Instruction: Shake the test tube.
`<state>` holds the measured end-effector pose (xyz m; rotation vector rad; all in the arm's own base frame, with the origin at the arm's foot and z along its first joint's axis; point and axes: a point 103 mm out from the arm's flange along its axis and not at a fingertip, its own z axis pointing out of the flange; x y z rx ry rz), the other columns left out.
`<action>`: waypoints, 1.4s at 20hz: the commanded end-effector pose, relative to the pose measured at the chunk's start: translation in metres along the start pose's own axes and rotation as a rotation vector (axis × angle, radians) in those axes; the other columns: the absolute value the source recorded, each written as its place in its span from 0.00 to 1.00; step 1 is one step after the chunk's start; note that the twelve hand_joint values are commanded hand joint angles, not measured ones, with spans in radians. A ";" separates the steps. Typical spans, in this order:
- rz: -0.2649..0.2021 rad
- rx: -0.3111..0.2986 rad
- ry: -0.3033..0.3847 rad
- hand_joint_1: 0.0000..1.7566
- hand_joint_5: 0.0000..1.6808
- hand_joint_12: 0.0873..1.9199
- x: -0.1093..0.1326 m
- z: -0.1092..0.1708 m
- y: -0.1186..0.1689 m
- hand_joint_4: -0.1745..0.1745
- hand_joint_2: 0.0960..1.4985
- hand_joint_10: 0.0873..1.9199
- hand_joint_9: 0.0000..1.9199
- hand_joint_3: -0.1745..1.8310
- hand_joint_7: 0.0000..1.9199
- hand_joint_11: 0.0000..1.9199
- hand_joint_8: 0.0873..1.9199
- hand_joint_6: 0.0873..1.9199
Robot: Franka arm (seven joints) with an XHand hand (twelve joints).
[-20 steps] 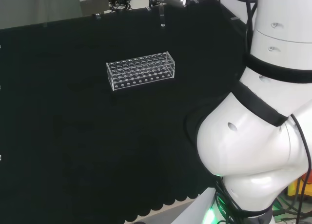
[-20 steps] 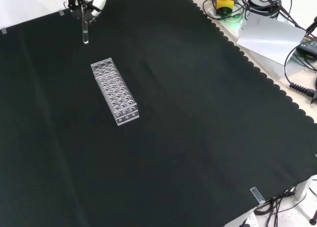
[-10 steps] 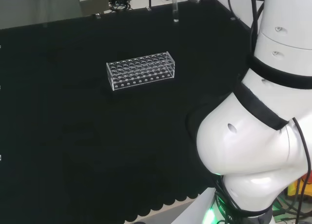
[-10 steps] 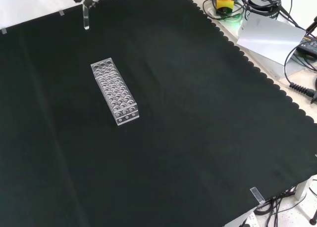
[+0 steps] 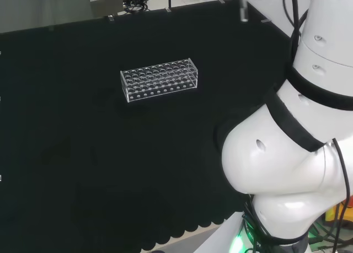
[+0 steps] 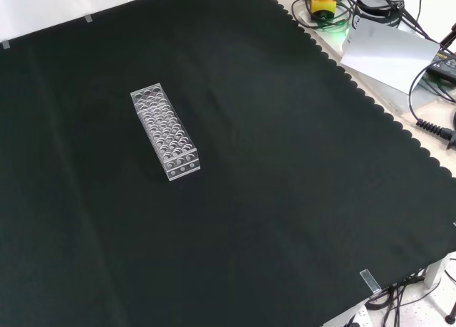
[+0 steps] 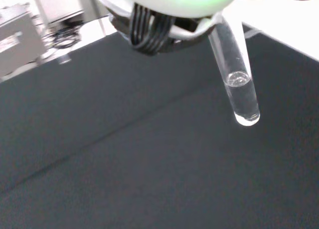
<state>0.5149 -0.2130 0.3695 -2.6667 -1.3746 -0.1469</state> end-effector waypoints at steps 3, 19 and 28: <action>0.171 -0.052 -0.082 0.70 0.78 0.41 -0.081 -0.033 0.003 0.00 0.43 0.15 0.85 0.36 0.91 0.68 0.14 0.25; -0.037 0.004 0.035 0.70 0.78 0.41 0.036 0.008 -0.018 0.00 0.43 0.15 0.85 0.36 0.91 0.68 0.14 0.25; -0.224 0.077 0.129 0.70 0.78 0.41 0.119 0.031 -0.048 0.00 0.43 0.15 0.85 0.36 0.91 0.68 0.14 0.25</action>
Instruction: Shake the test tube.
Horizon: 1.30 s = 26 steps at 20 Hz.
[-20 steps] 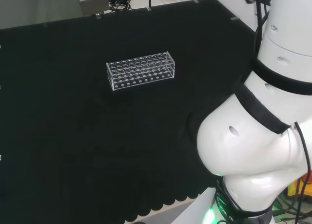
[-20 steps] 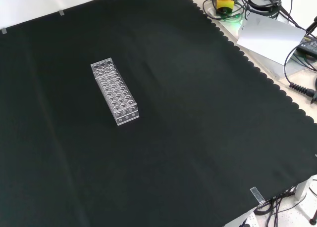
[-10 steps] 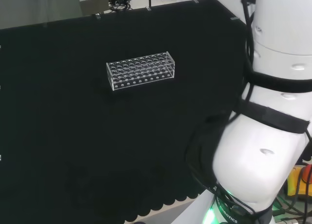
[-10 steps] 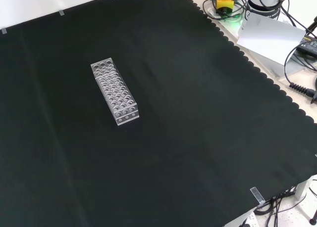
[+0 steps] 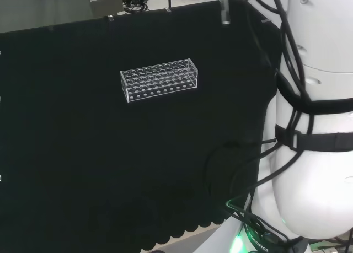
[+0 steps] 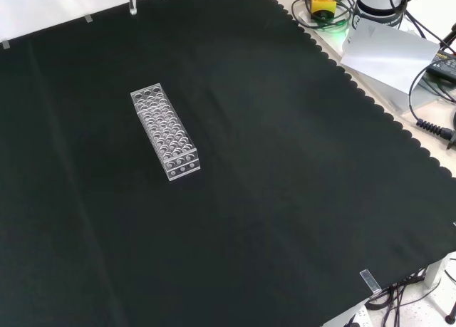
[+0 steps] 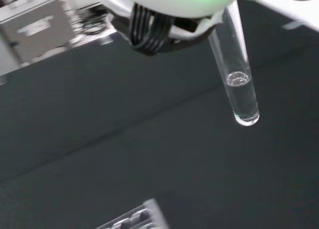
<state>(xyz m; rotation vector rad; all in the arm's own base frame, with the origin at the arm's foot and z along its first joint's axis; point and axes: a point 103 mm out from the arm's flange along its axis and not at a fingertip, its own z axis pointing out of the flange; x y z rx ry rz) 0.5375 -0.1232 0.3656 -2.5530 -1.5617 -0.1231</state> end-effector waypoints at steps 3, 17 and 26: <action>-0.140 0.060 0.160 0.70 0.78 0.41 0.059 0.018 -0.016 0.00 0.43 0.15 0.85 0.37 0.91 0.68 0.14 0.25; -0.056 0.058 0.083 0.70 0.78 0.41 0.024 0.019 -0.006 0.00 0.43 0.15 0.85 0.37 0.91 0.67 0.14 0.25; 0.185 0.041 0.000 0.70 0.78 0.41 -0.093 0.003 0.004 0.00 0.43 0.15 0.85 0.37 0.91 0.67 0.14 0.25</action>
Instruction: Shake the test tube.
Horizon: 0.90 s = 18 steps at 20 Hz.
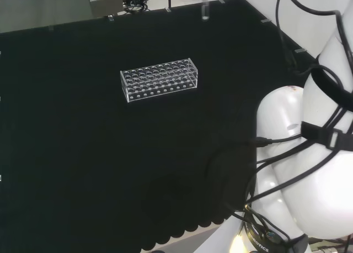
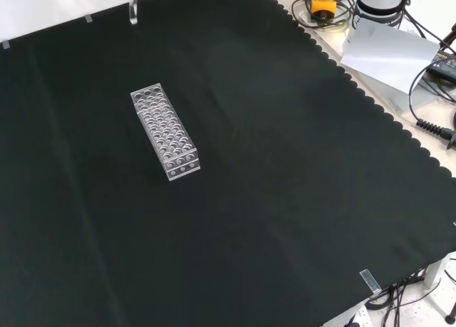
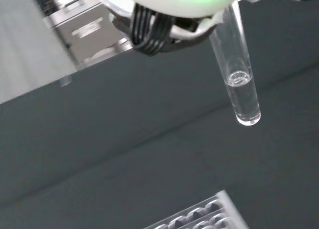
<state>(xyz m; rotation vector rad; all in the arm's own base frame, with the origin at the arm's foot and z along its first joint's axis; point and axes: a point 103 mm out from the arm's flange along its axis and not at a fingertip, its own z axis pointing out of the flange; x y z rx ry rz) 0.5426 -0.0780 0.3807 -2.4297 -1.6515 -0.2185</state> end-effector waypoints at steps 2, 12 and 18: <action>0.317 0.013 -0.085 0.70 0.78 0.41 -0.160 -0.006 0.005 0.00 0.43 0.15 0.85 0.37 0.91 0.67 0.14 0.25; 0.435 0.000 -0.102 0.70 0.78 0.41 -0.203 -0.017 -0.005 0.00 0.43 0.15 0.85 0.37 0.91 0.67 0.14 0.25; 0.488 0.012 -0.046 0.70 0.78 0.41 -0.220 -0.021 -0.009 0.00 0.43 0.15 0.85 0.37 0.91 0.67 0.14 0.25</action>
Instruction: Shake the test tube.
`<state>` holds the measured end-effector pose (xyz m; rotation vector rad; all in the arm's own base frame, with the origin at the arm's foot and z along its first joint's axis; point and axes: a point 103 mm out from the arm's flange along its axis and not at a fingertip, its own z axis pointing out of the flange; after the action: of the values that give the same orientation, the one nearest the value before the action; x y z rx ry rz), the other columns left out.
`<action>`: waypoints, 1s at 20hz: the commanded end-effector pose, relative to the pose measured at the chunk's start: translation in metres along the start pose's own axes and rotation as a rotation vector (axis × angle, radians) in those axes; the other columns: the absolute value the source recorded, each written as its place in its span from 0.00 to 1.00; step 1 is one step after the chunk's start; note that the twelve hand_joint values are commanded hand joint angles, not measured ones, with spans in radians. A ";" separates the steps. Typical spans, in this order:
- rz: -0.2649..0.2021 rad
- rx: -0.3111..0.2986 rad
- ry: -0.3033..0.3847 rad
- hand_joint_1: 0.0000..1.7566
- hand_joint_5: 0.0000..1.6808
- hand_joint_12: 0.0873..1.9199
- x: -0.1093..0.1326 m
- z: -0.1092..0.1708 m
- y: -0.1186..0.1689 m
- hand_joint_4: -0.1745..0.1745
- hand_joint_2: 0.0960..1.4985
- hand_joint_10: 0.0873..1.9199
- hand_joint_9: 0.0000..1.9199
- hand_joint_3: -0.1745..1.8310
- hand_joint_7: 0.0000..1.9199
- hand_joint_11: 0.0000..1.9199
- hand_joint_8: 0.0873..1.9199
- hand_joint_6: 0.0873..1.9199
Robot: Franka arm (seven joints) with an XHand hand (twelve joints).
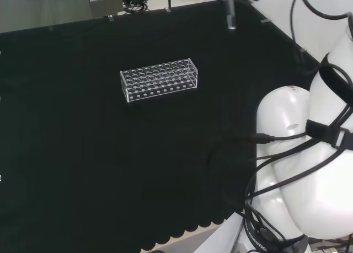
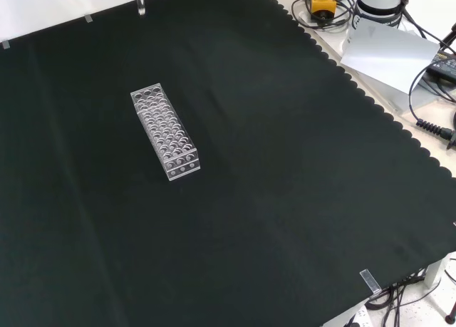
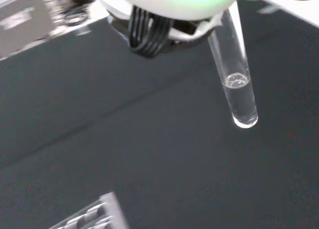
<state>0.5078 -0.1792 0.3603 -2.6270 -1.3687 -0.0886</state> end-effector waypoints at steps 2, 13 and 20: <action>0.231 0.017 0.036 0.70 0.78 0.41 -0.111 -0.007 0.012 0.00 0.43 0.15 0.85 0.37 0.91 0.67 0.14 0.25; 0.033 0.007 0.025 0.70 0.78 0.41 -0.018 0.014 0.001 0.00 0.42 0.15 0.85 0.37 0.91 0.67 0.14 0.25; -0.151 0.042 0.075 0.70 0.78 0.41 0.072 0.034 -0.019 0.00 0.42 0.15 0.85 0.37 0.91 0.67 0.14 0.25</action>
<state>0.5027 -0.1836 0.3460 -2.6097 -1.3348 -0.1192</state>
